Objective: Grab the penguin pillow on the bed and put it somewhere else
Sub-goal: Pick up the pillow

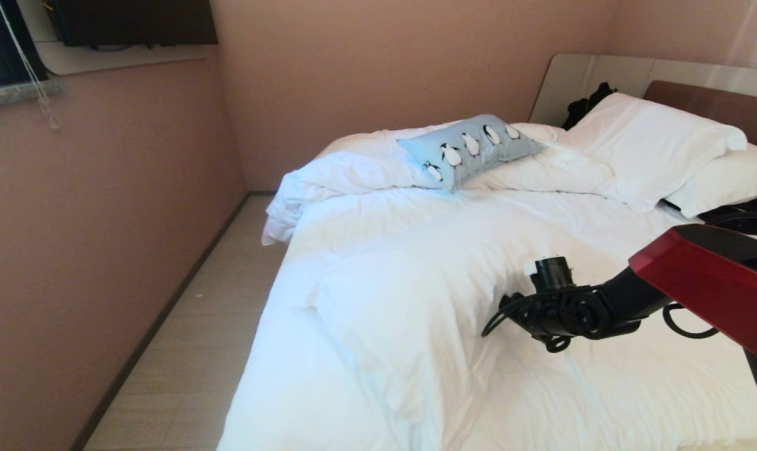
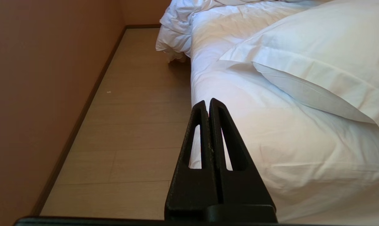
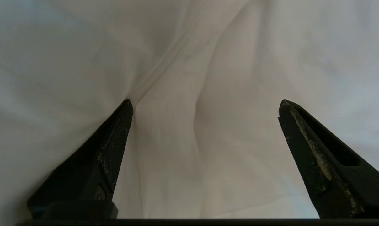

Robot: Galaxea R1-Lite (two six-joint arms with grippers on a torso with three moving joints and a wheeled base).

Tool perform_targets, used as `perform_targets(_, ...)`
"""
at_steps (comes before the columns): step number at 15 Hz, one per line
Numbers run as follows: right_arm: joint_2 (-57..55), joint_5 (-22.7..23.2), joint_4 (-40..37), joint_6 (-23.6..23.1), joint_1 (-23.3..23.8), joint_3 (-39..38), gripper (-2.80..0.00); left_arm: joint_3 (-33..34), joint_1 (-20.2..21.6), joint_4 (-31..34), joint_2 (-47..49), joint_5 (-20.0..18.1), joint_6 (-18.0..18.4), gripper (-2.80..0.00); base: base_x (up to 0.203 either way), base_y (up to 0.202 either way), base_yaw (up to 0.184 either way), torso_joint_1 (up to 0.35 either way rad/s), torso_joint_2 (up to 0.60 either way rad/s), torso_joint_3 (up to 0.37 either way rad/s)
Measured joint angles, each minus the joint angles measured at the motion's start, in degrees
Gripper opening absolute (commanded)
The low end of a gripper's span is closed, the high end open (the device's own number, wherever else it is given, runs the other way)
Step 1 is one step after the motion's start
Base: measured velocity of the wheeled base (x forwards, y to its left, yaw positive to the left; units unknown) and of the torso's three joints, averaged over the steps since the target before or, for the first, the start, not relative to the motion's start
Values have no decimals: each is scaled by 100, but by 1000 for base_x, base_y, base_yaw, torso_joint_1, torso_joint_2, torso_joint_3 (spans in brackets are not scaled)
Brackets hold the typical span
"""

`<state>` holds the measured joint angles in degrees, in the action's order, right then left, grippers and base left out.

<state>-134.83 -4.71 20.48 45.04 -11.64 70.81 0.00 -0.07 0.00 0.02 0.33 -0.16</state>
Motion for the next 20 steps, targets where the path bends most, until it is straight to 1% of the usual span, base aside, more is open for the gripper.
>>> perform_targets(3, 5, 92, -262, 366, -106, 374, 0, 0, -4, 0, 0, 0, 1, -280, 0, 0, 0, 0, 0, 0)
perform_targets(9, 30, 186, -1168, 1210, -401, 1411, 0, 0, -1, 0, 0, -1, 0, -280, 0, 0, 0, 0, 0, 0)
perform_targets(11, 28, 193, -1519, 1468, -546, 1812, 0, 0, -2, 0, 0, 0, -1, -280, 0, 0, 0, 0, 0, 0)
perform_targets(13, 8, 196, -1861, 1677, -789, 2227, 0, 0, -2, 0, 0, -2, 0, -280, 0, 0, 0, 0, 0, 0)
perform_targets(15, -52, 196, -2187, 1798, -989, 2732, 0, 0, 0, 0, 0, 0, 2, -280, 0, 0, 0, 0, 0, 0)
perform_targets(18, -327, 197, -2660, 1816, -1096, 3697, 0, 0, -4, 0, 0, 0, 0, -280, 0, 0, 0, 0, 0, 0)
perform_targets(20, -553, 234, -2917, 1729, -1118, 3952, 0, 0, -4, 0, 0, 0, 0, -280, 0, 0, 0, 0, 0, 0)
